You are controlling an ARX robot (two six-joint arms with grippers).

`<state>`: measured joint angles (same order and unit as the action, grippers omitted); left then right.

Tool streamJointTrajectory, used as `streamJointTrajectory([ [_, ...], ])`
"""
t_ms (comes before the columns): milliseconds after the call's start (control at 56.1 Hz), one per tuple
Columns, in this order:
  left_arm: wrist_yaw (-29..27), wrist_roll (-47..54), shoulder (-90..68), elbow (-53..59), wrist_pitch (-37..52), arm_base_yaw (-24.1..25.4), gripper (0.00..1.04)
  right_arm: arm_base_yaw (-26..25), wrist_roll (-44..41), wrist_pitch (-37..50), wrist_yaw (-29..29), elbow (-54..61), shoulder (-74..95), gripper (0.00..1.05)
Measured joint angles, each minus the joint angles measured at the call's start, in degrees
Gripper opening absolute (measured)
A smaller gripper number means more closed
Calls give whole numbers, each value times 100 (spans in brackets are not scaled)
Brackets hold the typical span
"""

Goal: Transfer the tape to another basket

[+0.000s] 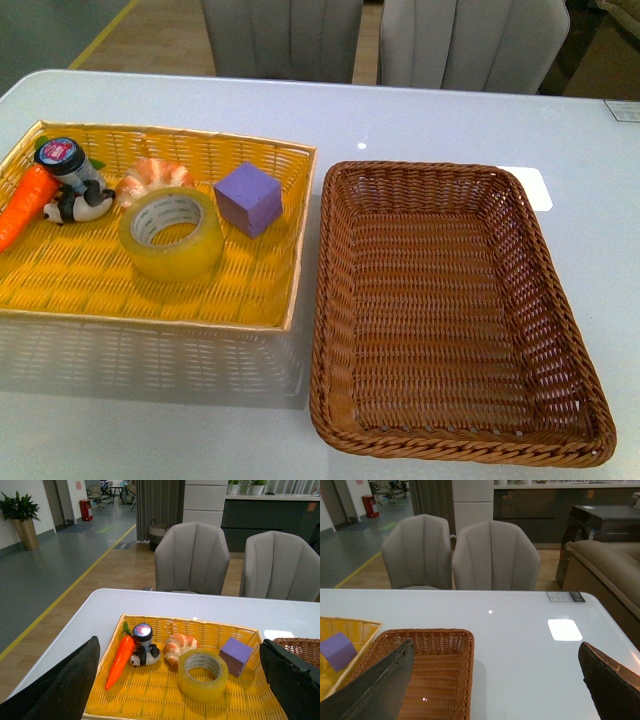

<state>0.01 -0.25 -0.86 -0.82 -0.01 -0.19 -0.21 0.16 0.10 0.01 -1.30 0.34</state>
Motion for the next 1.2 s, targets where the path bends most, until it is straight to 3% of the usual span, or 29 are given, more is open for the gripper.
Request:
streamJointTrajectory([
  [214, 4, -2, 0, -2, -2, 0, 96, 0, 0, 0, 0, 0, 0, 96],
  [268, 577, -437, -350, -313, -881, 142, 96, 0, 0, -2, 2, 0, 0, 96],
  [339, 892, -1005, -1058, -754, -1958, 175, 96, 0, 0, -2, -4, 0, -2, 96],
  [446, 1080, -1368, -1469, -828, -2177, 227, 96, 0, 0, -2, -2, 0, -2, 96],
  [571, 1379, -1425, -2236, -927, -1362, 525, 96, 0, 0, -2, 0, 0, -2, 96],
  [892, 1615, -743, -6898, -1650, 2503, 791, 96, 0, 0, -2, 0, 0, -2, 96],
  [1195, 1670, -678, -9916, -2789, 3449, 678, 96, 0, 0, -2, 0, 0, -2, 96],
])
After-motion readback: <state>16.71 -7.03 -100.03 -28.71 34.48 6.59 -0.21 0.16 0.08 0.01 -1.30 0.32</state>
